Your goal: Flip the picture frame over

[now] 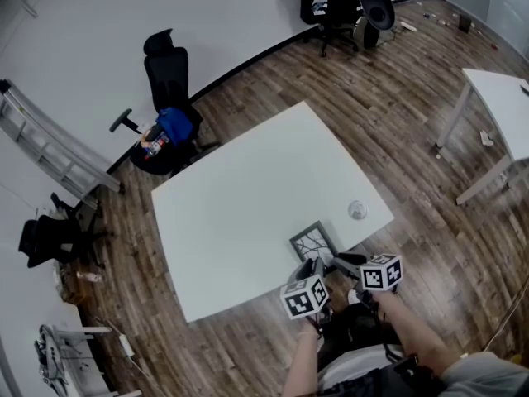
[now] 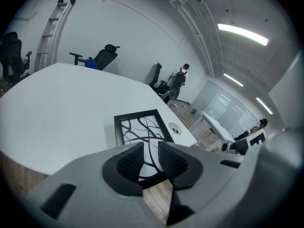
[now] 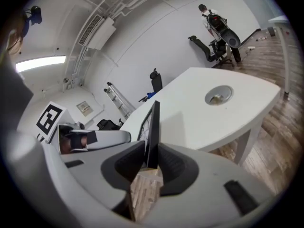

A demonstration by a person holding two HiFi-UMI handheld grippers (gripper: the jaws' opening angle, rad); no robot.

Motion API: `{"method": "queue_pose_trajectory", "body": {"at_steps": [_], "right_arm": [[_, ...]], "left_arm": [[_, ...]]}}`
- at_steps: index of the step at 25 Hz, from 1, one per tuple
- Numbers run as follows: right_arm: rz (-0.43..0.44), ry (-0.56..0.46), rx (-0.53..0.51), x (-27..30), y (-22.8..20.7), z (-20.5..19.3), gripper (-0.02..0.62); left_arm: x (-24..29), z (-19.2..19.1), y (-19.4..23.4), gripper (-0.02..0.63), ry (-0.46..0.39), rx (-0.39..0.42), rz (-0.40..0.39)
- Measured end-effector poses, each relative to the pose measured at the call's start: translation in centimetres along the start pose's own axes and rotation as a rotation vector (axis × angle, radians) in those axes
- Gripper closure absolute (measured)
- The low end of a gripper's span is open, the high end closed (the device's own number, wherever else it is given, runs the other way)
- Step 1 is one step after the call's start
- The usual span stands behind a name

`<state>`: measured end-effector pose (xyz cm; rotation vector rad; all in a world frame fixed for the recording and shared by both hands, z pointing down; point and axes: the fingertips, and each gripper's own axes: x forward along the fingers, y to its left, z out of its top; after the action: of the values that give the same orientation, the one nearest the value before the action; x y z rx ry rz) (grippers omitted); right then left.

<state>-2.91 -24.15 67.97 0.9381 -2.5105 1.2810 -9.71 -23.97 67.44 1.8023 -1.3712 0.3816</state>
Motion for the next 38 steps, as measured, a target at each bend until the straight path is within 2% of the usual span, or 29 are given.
{"method": "queue_pose_trajectory", "body": {"at_steps": [6,9,12,21,25,30,38], "right_arm": [[-0.002,-0.033,-0.084,0.0,2.1,1.4,0.522],[0.002,-0.046,-0.127,0.0,2.9,1.9,0.525],[0.009,-0.051,-0.174,0.0,3.4,2.1,0.526],[0.012,-0.091,-0.269,0.1,5.1,3.0,0.528],[0.013,-0.116,-0.302,0.2,5.7,3.4,0.529],[0.006,-0.117,-0.424,0.4,7.2,3.0,0.532],[-0.091,-0.122,-0.636,0.9,8.9,2.5,0.532]], "left_arm": [[0.2,1.2,-1.5,0.522,0.007,-0.042,-0.063],[0.3,1.6,-1.6,0.491,0.012,-0.072,-0.071],[0.2,2.0,-1.6,0.491,0.000,-0.099,-0.083],[-0.7,3.6,-1.4,0.491,0.004,-0.107,-0.093],[-1.2,4.3,-1.5,0.491,-0.007,-0.139,-0.124],[-1.6,4.9,-1.4,0.491,0.015,-0.154,-0.122],[-2.6,5.1,-0.5,0.491,0.049,-0.162,-0.071]]}}
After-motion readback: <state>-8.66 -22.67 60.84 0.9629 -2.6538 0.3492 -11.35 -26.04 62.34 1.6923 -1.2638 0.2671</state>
